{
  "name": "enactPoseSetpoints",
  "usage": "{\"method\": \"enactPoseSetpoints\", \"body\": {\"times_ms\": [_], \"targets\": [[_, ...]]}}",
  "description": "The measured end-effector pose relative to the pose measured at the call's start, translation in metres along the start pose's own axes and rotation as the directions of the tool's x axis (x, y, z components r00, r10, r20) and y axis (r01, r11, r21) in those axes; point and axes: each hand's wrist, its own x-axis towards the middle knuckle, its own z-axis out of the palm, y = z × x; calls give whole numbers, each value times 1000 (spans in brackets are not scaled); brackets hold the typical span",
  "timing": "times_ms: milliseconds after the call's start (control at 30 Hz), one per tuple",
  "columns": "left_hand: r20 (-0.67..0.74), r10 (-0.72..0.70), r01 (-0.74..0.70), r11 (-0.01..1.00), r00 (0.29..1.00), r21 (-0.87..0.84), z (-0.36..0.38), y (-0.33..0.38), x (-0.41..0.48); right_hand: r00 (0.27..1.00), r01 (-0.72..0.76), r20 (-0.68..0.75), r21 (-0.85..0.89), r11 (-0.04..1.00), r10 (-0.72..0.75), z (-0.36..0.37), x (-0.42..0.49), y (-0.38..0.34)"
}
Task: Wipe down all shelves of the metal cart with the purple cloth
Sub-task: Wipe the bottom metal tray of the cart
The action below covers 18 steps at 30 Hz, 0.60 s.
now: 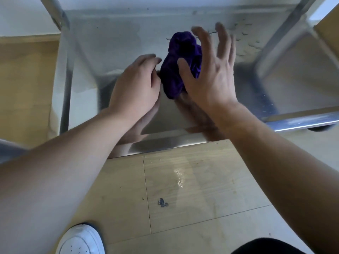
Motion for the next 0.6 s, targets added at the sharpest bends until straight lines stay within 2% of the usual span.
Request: {"method": "enactPoseSetpoints", "body": {"times_ms": [133, 267, 400, 467, 533, 600], "targets": [[-12, -17, 18, 998, 1000, 66, 7, 2, -4, 970, 147, 198, -23, 989, -139, 13, 19, -3], [-39, -45, 49, 994, 998, 102, 7, 3, -6, 952, 229, 218, -48, 972, -214, 29, 19, -15], [-33, -3, 7, 992, 999, 125, 7, 5, -7, 928, 277, 280, -77, 958, -246, 19, 38, 11], [-30, 22, -18, 991, 999, 132, 10, 4, -8, 955, 161, 269, -107, 981, -127, 14, 50, 32], [-27, 28, -24, 990, 999, 136, 12, 4, -9, 975, -41, 209, -164, 986, 75, 12, 58, 46], [-30, 10, -5, 991, 1000, 137, 12, 5, -9, 957, -205, 164, -210, 956, 241, 17, 61, 43]]}}
